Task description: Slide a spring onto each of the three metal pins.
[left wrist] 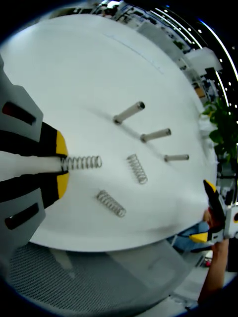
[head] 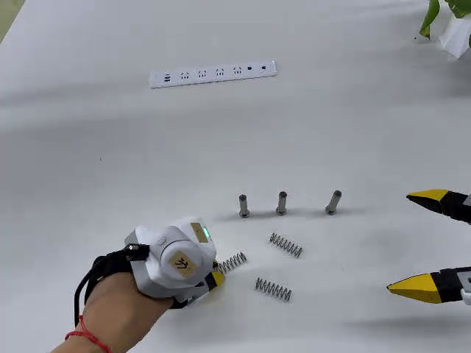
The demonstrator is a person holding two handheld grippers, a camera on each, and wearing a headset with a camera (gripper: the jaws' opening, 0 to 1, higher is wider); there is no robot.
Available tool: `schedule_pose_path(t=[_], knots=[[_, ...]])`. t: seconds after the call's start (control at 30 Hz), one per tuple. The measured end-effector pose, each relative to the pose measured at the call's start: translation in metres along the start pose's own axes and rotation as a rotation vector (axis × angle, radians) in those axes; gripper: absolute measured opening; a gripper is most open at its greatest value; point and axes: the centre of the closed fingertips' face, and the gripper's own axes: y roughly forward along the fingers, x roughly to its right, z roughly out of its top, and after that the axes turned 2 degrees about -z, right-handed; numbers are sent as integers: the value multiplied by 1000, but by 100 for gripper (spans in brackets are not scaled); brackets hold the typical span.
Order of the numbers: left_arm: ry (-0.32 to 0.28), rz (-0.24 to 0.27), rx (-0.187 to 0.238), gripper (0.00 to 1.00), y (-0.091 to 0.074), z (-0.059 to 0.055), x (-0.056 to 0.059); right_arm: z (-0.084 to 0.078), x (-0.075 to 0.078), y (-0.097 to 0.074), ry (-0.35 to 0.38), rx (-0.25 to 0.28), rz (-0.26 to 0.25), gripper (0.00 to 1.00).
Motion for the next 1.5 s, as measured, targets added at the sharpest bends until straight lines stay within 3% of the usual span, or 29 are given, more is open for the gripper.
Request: schedule_pose_path(t=[0.27,0.9,1.23,1.5], knots=[[-3,-8,8,11,-1,0,1,1,-1,0,2,-4,-4,89],[-62,-11,80,10,-15,5,4,2,-5,3,-1,-7,-4,87],[-102,3,169,10,-33,17,3,8,-4,1,-12,-4,-8,86],[-119,17,234,10,-46,30,1,28,-8,3,-19,31,-3,84]])
